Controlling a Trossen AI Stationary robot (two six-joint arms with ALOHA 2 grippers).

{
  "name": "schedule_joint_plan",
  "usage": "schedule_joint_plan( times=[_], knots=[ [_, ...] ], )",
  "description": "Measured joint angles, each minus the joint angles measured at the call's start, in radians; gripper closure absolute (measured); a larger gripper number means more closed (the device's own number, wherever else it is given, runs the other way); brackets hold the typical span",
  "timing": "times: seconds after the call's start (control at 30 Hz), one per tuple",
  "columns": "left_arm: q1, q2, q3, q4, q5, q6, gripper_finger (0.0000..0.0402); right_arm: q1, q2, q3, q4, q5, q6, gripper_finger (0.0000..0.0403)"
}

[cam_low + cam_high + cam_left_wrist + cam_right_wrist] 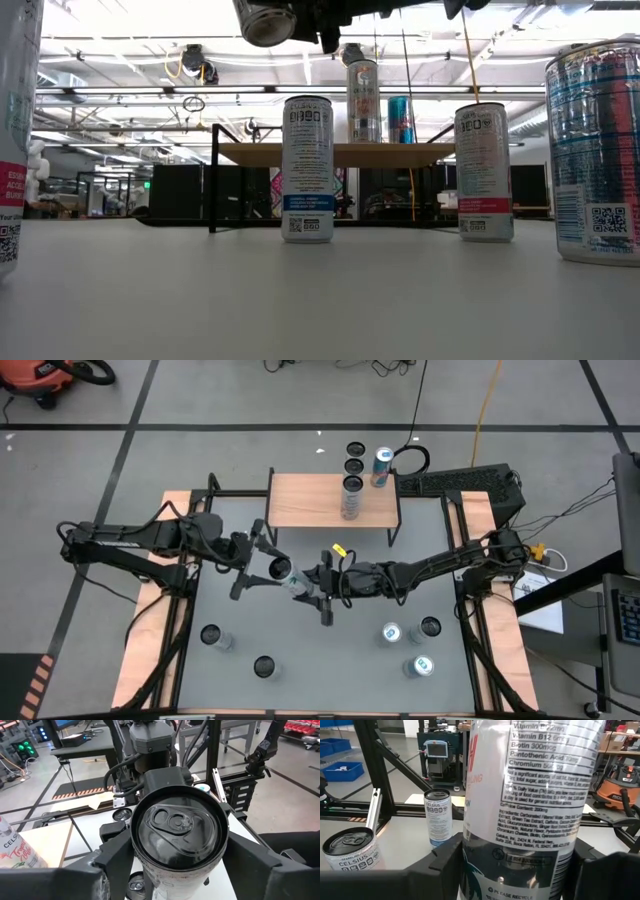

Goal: Place canned beverage on shelf
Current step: Put the top left white pink soda can on the shelf

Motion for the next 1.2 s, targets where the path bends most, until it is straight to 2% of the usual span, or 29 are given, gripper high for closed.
schedule_joint_plan(
  times=[0.3,0.53,0.7,0.93,1.0,1.2],
  knots=[
    [-0.001,0.000,0.000,-0.007,0.002,-0.003,0.0145,0.008,0.000,0.000,0.001,0.009,0.005,0.0204],
    [0.000,0.000,-0.001,-0.013,0.003,-0.007,0.0146,0.009,0.000,0.000,0.005,0.015,0.071,0.0162],
    [0.000,0.002,-0.004,-0.033,-0.002,-0.007,0.0146,0.013,-0.023,0.004,-0.025,0.080,0.132,0.0132],
    [0.000,0.000,-0.004,-0.034,-0.003,-0.007,0.0146,0.052,-0.086,0.003,-0.143,0.124,0.125,0.0115],
    [0.000,0.000,-0.004,-0.032,-0.010,-0.011,0.0146,0.075,-0.120,0.003,-0.219,0.173,0.125,0.0116],
    [0.000,0.000,-0.003,-0.030,-0.154,-0.081,0.0146,0.162,-0.245,0.002,-0.555,0.328,0.197,0.0127]
  ],
)
